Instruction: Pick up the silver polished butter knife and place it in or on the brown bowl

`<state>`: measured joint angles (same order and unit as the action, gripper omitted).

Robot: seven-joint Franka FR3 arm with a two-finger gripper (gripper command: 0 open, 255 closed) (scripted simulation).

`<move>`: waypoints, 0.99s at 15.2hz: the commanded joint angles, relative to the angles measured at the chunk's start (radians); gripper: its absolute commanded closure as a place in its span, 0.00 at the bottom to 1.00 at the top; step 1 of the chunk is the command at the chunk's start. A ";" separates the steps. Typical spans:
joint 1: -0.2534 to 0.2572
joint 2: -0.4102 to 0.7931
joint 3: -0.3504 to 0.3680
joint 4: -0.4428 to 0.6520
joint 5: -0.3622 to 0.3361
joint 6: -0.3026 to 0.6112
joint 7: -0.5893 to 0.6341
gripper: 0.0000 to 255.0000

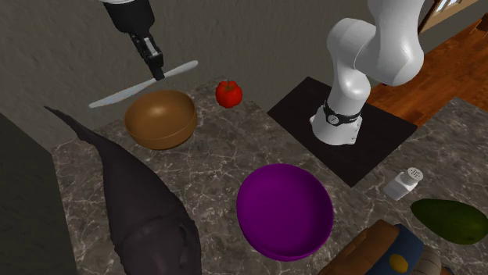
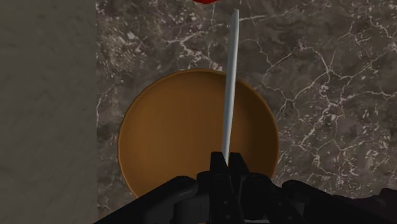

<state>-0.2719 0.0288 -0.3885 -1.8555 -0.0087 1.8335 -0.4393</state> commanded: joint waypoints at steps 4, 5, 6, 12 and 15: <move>-0.007 0.032 -0.005 -0.026 0.012 0.057 -0.017 1.00; -0.007 0.035 -0.005 -0.037 0.013 0.070 -0.017 1.00; -0.007 0.038 -0.005 -0.047 0.015 0.083 -0.018 1.00; -0.009 0.061 -0.005 -0.102 0.024 0.159 -0.024 1.00; -0.010 0.076 -0.005 -0.127 0.031 0.197 -0.028 1.00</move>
<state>-0.2818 0.0966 -0.3937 -1.9786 0.0186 2.0192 -0.4656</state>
